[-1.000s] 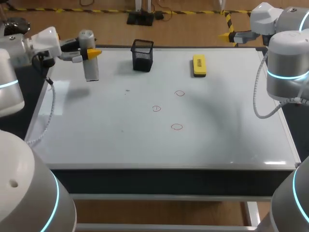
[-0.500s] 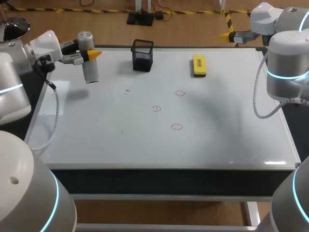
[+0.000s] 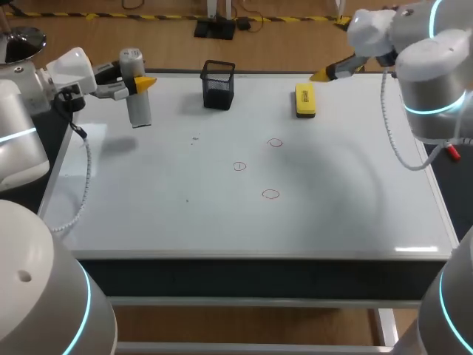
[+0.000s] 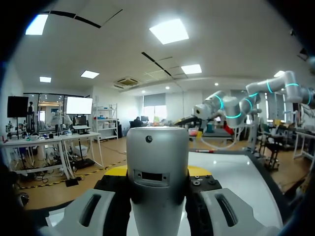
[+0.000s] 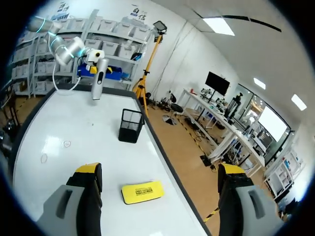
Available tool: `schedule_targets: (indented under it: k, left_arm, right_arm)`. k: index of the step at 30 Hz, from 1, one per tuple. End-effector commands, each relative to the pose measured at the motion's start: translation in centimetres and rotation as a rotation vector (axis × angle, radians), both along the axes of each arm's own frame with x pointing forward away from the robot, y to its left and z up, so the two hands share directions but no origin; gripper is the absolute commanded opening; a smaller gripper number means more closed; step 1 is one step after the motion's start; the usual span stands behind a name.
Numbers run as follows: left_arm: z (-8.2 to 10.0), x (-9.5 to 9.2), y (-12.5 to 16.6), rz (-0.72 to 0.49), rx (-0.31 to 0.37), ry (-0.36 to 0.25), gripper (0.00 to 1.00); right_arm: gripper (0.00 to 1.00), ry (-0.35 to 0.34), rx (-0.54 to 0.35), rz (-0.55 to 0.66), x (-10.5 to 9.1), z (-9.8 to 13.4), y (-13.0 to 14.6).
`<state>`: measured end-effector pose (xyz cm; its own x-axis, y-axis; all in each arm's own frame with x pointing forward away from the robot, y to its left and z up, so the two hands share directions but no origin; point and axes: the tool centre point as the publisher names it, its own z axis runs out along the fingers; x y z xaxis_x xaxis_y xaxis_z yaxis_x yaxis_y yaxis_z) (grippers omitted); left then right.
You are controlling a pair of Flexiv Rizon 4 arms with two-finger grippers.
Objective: Pick up the inspection probe, press it on each red-marked spot on the whiteboard one by one, put down the probe, pick up the eraser, and wipe off all the red marks.
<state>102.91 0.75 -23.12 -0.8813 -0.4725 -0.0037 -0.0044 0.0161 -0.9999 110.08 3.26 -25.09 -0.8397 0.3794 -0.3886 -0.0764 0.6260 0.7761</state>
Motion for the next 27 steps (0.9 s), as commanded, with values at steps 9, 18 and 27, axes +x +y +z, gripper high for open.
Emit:
schedule_targets:
  k: [9,18,27]
  left_arm:
    - [0.0,0.0,0.0,0.002,-0.003,-0.004,0.00]
    - [0.0,0.0,0.0,0.002,-0.003,-0.004,0.00]
    - [0.0,0.0,0.0,0.002,-0.003,-0.004,0.00]
  right_arm:
    - [1.00,-0.294,-0.958,0.928,0.3,-2.5,1.5]
    - [1.00,-0.498,-0.939,0.773,2.9,-2.4,1.1]
    - [1.00,-0.498,-0.939,0.773,2.9,-2.4,1.1]
